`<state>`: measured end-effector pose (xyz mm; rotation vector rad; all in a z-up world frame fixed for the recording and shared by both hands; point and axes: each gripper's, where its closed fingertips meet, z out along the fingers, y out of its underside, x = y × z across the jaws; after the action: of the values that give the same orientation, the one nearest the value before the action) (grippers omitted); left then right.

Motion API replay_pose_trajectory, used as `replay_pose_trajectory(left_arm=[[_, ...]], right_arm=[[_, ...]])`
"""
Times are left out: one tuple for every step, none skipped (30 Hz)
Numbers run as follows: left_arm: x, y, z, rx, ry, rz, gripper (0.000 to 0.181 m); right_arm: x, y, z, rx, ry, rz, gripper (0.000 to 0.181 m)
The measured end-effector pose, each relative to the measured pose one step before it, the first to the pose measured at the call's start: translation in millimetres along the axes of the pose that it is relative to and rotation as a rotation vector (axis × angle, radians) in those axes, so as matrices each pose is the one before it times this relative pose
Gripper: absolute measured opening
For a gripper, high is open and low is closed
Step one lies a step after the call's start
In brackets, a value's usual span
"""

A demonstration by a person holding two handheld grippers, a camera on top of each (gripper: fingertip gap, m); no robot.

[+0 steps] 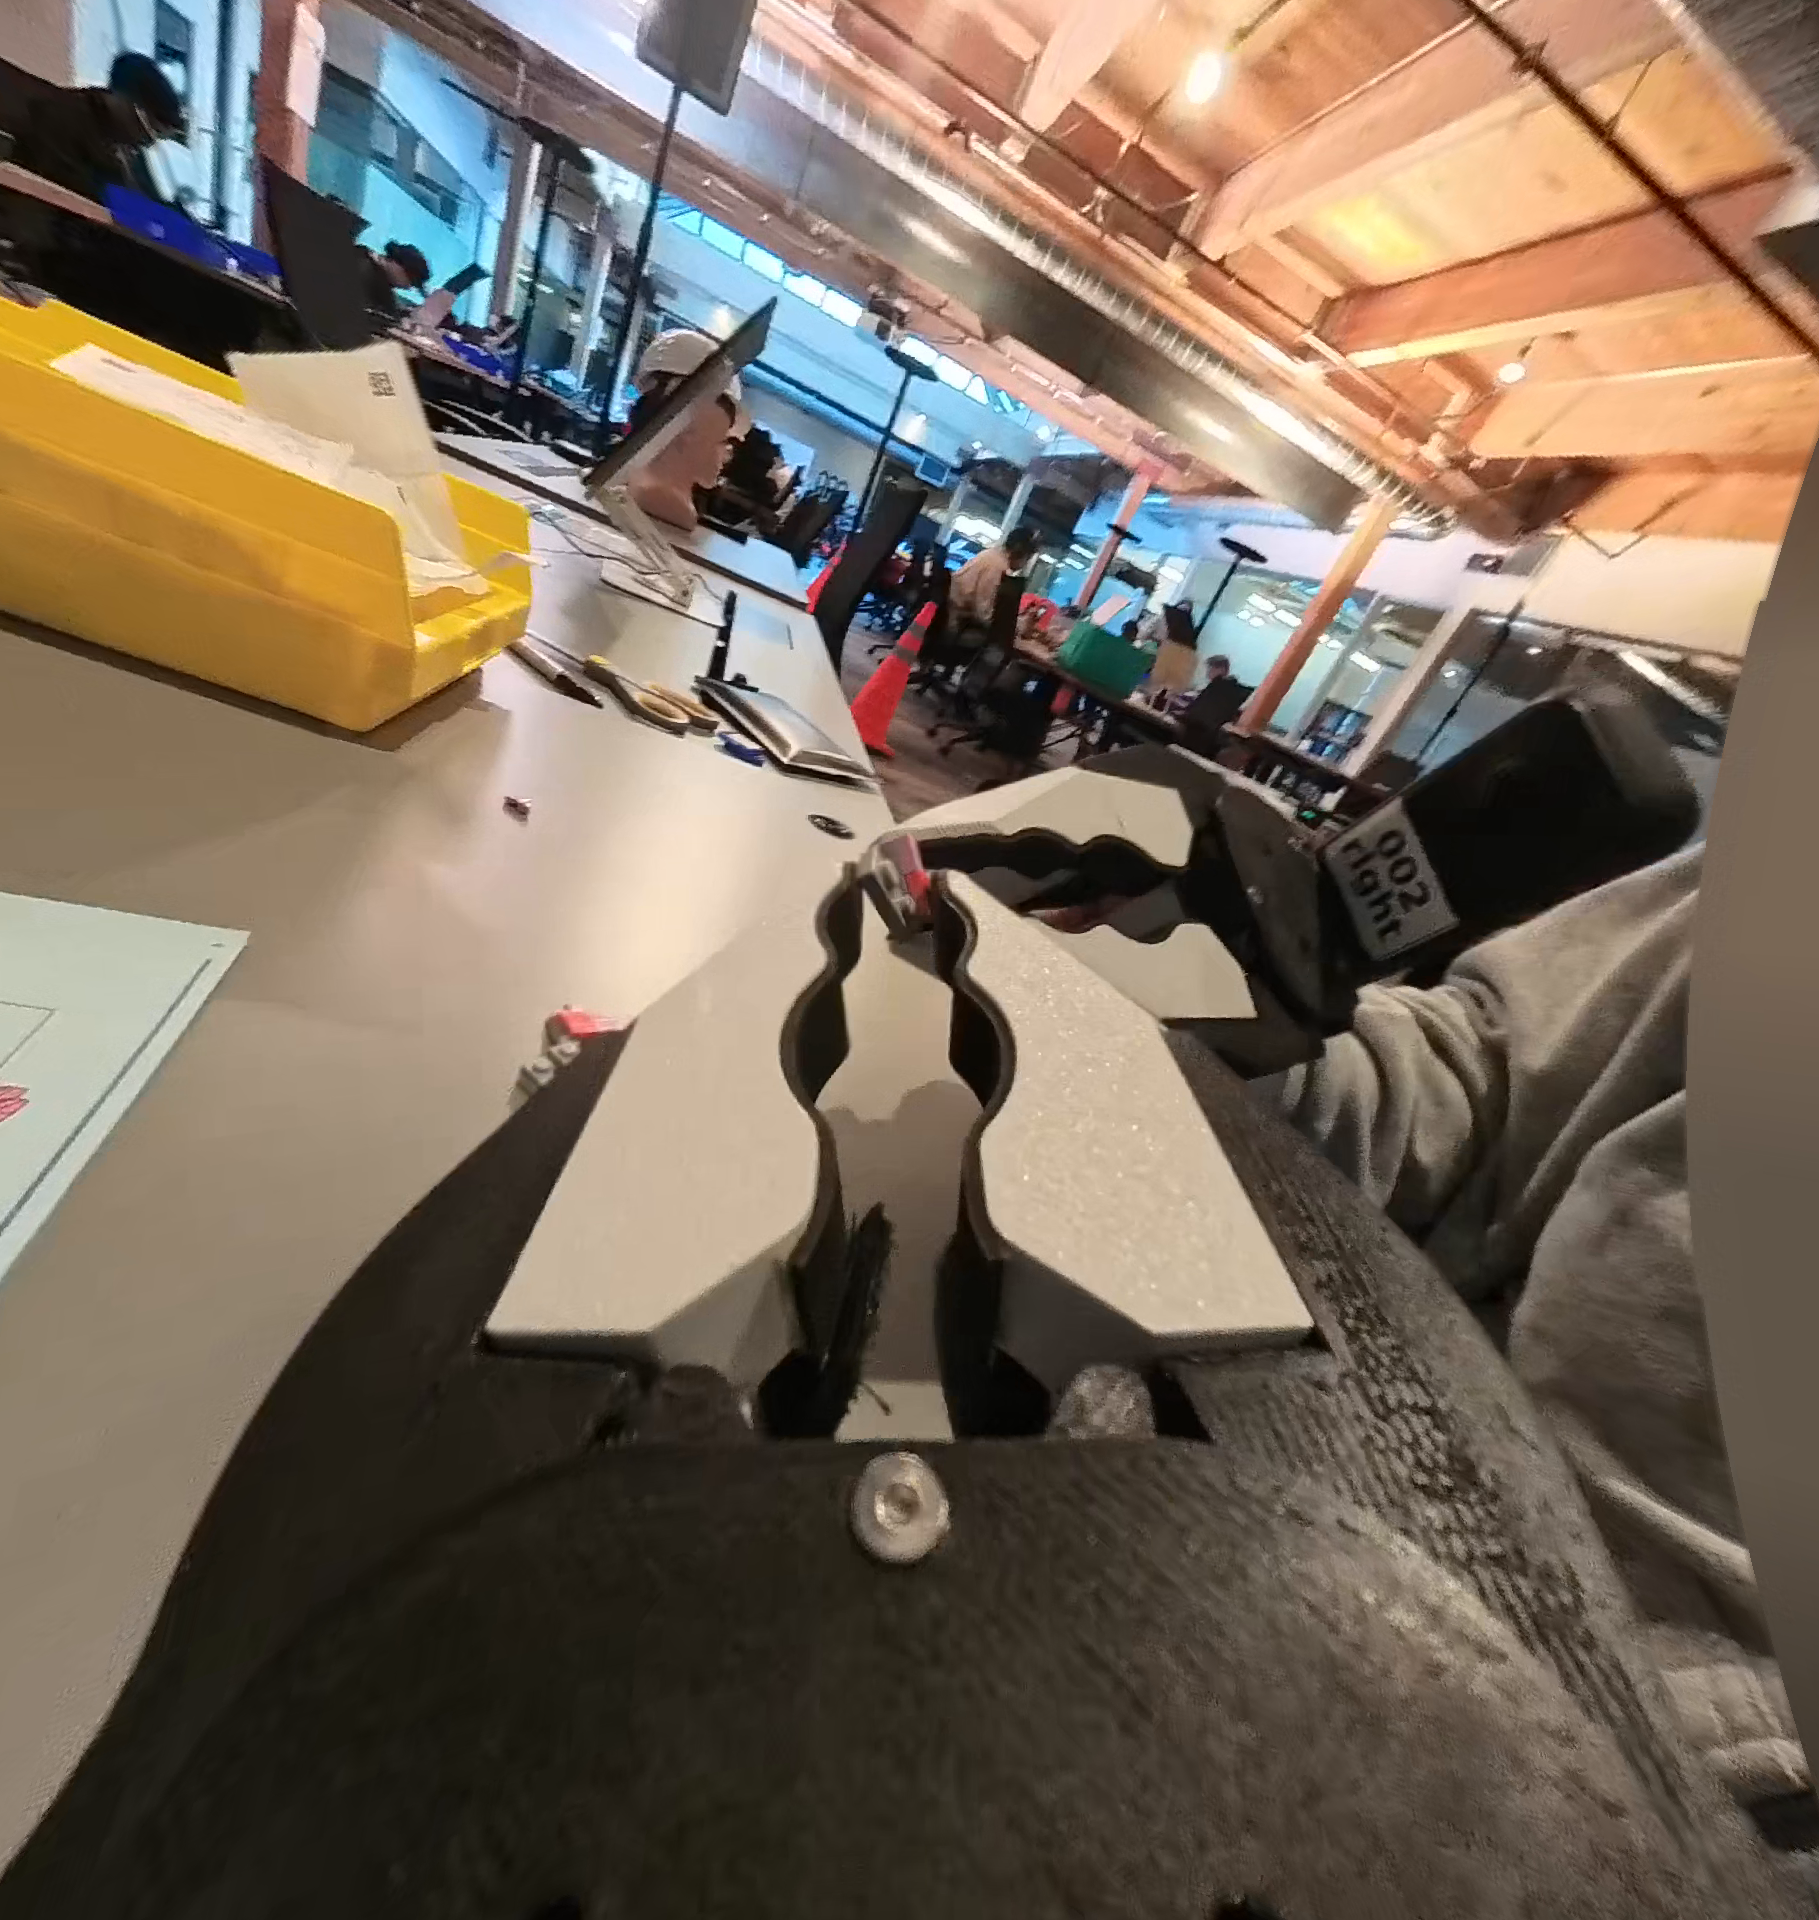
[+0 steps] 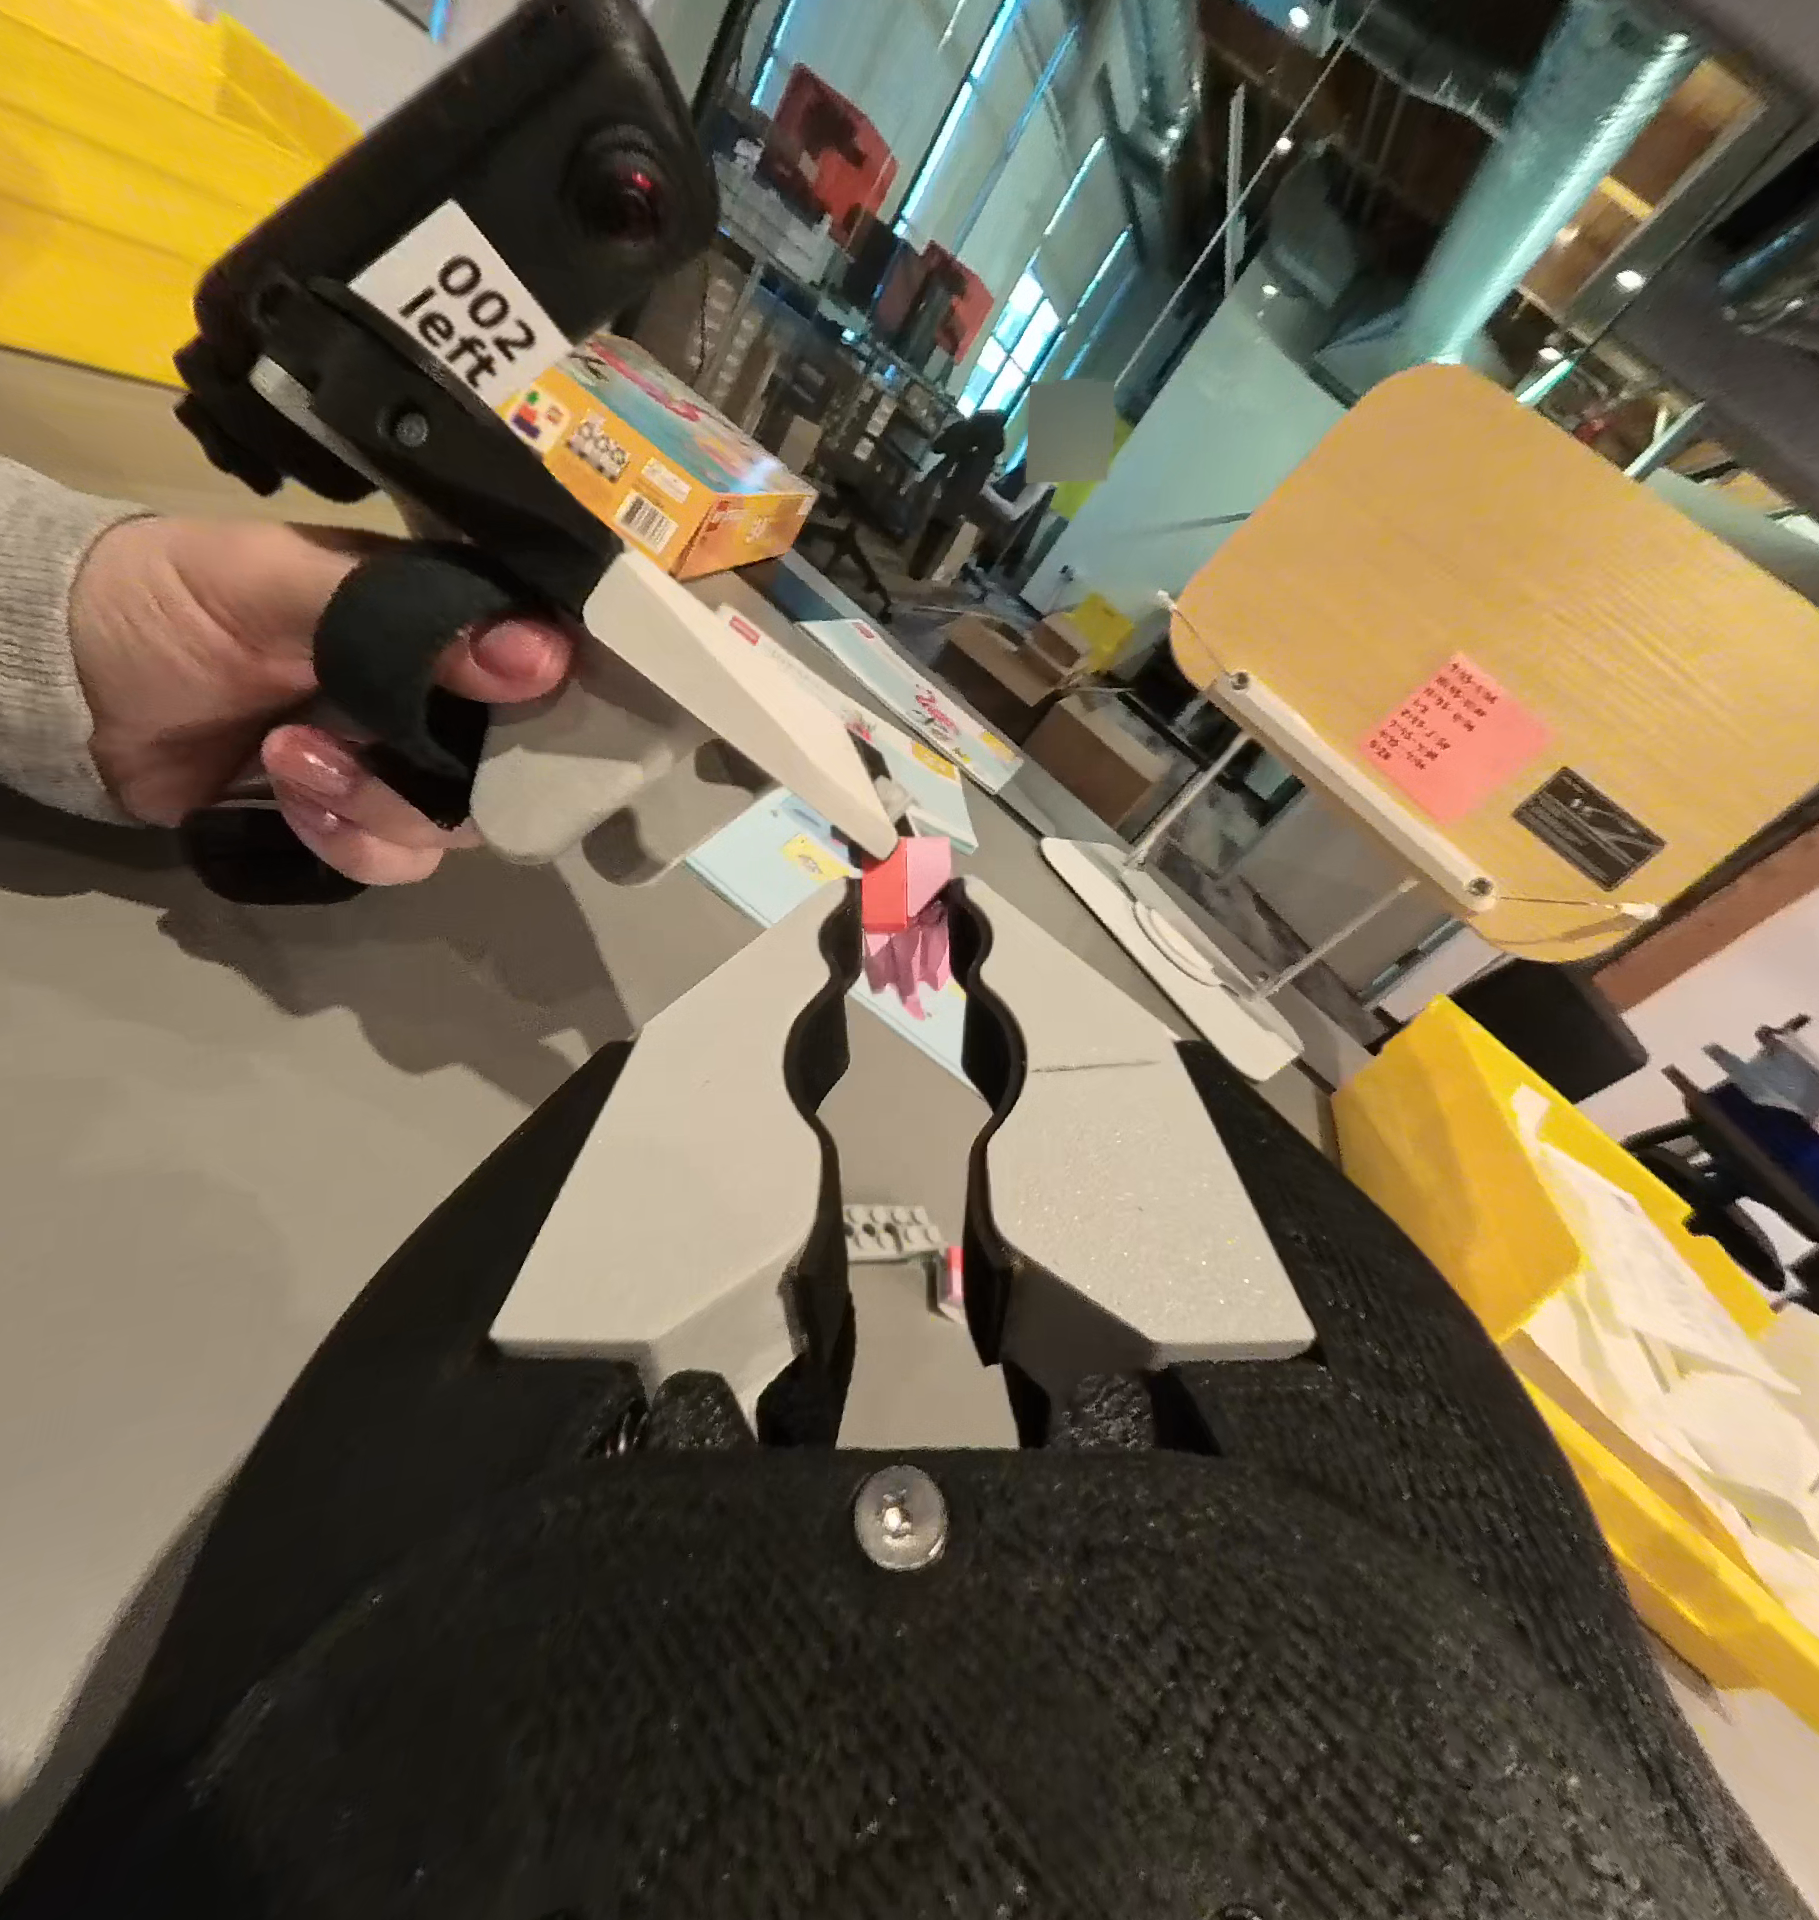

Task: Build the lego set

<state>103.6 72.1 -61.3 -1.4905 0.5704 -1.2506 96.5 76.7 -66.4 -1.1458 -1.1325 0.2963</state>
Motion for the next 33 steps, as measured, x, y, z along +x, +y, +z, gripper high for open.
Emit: replay_pose_trajectory(left_arm=[[2.21,-1.99,-1.10,0.0069,0.0222,-0.0106,0.008],[0.42,-2.39,-1.22,0.0121,0.0102,-0.0154,0.006],[-0.81,-2.82,-1.55,0.0191,0.0028,-0.0144,0.006],[-0.41,-3.04,-1.50,0.0206,0.0061,-0.0174,0.006],[-0.28,-2.55,-1.48,0.0155,0.0083,-0.0197,0.006],[-0.30,-1.32,-0.92,0.0056,0.0076,-0.0146,0.004],[-0.88,0.03,-0.33,-0.0034,0.0000,-0.0073,0.004],[-1.72,0.40,0.05,-0.0029,-0.0110,0.0009,0.004],[-2.04,0.16,0.02,0.0002,-0.0168,0.0064,0.007],[-2.19,0.51,0.13,-0.0004,-0.0199,0.0053,0.015],[-2.25,0.45,0.31,-0.0010,-0.0183,0.0018,0.028],[0.22,0.68,0.45,-0.0028,0.0006,-0.0007,0.034],[1.47,0.41,0.57,-0.0022,0.0103,-0.0041,0.034],[1.51,0.29,0.43,0.0003,0.0098,-0.0011,0.033],[1.43,0.18,0.19,0.0013,0.0077,0.0038,0.030],[1.08,-0.17,0.02,0.0023,0.0042,0.0066,0.023],[0.82,-0.52,-0.40,0.0029,0.0018,0.0105,0.012],[-0.01,-0.43,-0.52,0.0005,-0.0027,0.0101,0.004],[0.12,0.24,-0.48,-0.0070,-0.0007,0.0081,0.004],[-0.09,0.22,-0.40,-0.0095,0.0018,0.0012,0.004],[-0.45,-0.15,-0.64,-0.0060,-0.0008,0.0007,0.003],[-3.21,0.07,-0.97,-0.0080,-0.0190,0.0064,0.003],[-3.79,1.25,-1.12,-0.0184,-0.0236,0.0145,0.003],[-3.18,2.55,-0.95,-0.0299,-0.0236,0.0267,0.003],[-3.31,4.62,-0.34,-0.0445,-0.0300,0.0380,0.003],[-2.12,5.39,0.42,-0.0473,-0.0270,0.0458,0.003],[-0.28,5.45,1.17,-0.0439,-0.0179,0.0455,0.003],[1.16,5.75,1.83,-0.0429,-0.0089,0.0413,0.003],[1.98,6.83,2.33,-0.0485,-0.0027,0.0429,0.003],[2.95,7.57,2.30,-0.0506,0.0041,0.0459,0.003],[4.55,6.79,2.35,-0.0427,0.0152,0.0427,0.004],[7.52,5.65,2.21,-0.0337,0.0357,0.0364,0.003],[9.06,3.38,1.69,-0.0194,0.0467,0.0297,0.004]], right_arm=[[0.31,-0.64,0.14,0.0029,0.0118,0.0014,0.014],[1.30,-0.62,-0.07,0.0027,0.0175,0.0008,0.014],[1.94,-0.55,-0.12,0.0024,0.0178,0.0006,0.014],[1.05,-0.50,-0.10,0.0023,0.0102,0.0040,0.014],[0.16,-0.55,-0.02,0.0020,0.0023,0.0069,0.014],[-0.29,0.01,0.19,-0.0016,0.0001,0.0047,0.014],[0.17,0.66,0.34,-0.0050,0.0042,-0.0005,0.014],[0.44,1.05,0.45,-0.0067,0.0067,-0.0039,0.014],[0.63,0.70,0.27,-0.0042,0.0083,-0.0031,0.014],[1.02,0.13,-0.03,0.0005,0.0093,0.0007,0.014],[0.79,-0.14,-0.17,0.0011,0.0051,0.0044,0.014],[0.13,-0.01,0.12,-0.0009,0.0005,0.0067,0.014],[0.15,0.20,0.22,-0.0017,0.0020,0.0065,0.014],[-0.27,0.14,0.28,-0.0011,0.0007,0.0047,0.014],[-1.15,-0.39,0.33,0.0010,-0.0040,0.0027,0.014],[-1.46,-0.54,0.22,0.0019,-0.0046,-0.0002,0.014],[-1.62,-0.27,0.32,-0.0001,-0.0054,-0.0024,0.014],[-1.12,-0.17,0.21,-0.0001,-0.0039,-0.0017,0.014],[-0.58,-0.26,0.13,0.0014,-0.0019,0.0004,0.014],[-1.10,-0.05,-0.12,0.0017,-0.0108,0.0041,0.014],[-2.81,-0.40,-0.42,0.0058,-0.0293,0.0108,0.015],[-4.45,-0.43,-0.64,0.0052,-0.0503,0.0129,0.018],[-2.99,1.11,-0.59,-0.0079,-0.0514,0.0031,0.025],[1.33,3.27,-0.68,-0.0252,-0.0298,-0.0103,0.033],[2.63,4.63,-0.54,-0.0360,-0.0231,-0.0123,0.039],[0.75,5.04,-0.15,-0.0405,-0.0313,-0.0079,0.043],[-1.30,5.37,0.48,-0.0440,-0.0388,-0.0102,0.044],[-3.86,6.54,1.10,-0.0521,-0.0484,-0.0203,0.044],[-5.31,7.66,1.34,-0.0572,-0.0539,-0.0267,0.043],[-5.38,7.67,1.57,-0.0531,-0.0537,-0.0165,0.041],[-5.36,5.89,1.45,-0.0375,-0.0564,0.0049,0.037],[-5.78,3.78,1.00,-0.0181,-0.0629,0.0272,0.034],[-6.97,2.37,0.39,-0.0070,-0.0753,0.0423,0.030]])
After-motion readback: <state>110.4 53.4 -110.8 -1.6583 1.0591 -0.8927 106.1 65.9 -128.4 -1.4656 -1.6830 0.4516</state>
